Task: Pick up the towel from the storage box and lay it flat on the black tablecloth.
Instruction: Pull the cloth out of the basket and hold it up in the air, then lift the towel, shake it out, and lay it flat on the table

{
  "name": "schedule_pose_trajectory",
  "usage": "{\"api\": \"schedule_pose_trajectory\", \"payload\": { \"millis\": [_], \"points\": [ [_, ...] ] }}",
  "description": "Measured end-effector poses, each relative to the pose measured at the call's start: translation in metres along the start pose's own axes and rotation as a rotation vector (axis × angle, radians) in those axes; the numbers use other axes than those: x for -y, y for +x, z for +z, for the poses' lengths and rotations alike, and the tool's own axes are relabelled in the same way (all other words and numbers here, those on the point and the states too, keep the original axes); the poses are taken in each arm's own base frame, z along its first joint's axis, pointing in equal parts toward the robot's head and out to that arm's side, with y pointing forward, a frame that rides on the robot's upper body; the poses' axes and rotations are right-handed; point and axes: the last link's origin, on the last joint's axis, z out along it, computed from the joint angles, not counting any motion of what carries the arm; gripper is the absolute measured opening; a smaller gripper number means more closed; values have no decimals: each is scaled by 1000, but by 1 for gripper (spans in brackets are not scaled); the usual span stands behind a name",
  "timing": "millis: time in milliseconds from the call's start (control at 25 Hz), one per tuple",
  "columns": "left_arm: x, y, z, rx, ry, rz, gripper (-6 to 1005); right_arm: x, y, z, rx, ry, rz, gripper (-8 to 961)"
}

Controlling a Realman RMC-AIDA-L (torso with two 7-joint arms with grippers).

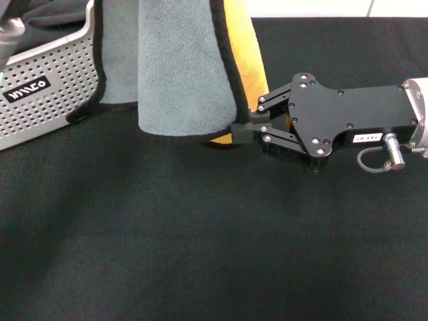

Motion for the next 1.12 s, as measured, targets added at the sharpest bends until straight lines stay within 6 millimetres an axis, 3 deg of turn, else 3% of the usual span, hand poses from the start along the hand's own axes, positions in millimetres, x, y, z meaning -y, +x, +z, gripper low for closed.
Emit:
{"api": "schedule_pose_trajectory", "payload": {
  "millis": [280,520,920,1120],
  "points": [
    [0,-1,-1,5,4,-4,12,-2,-1,0,2,-15,-37,93],
    [-1,-5,-13,46,30,-31,12,-1,-6,-11,4,-1,-23,0],
    [1,-11,-63,195,95,-160,12,-15,-41,-59,-54,159,-94,0],
    [5,-4,-89,220,46,-276,12,-17,-59,-73,-90,244,-122,0]
  ]
}}
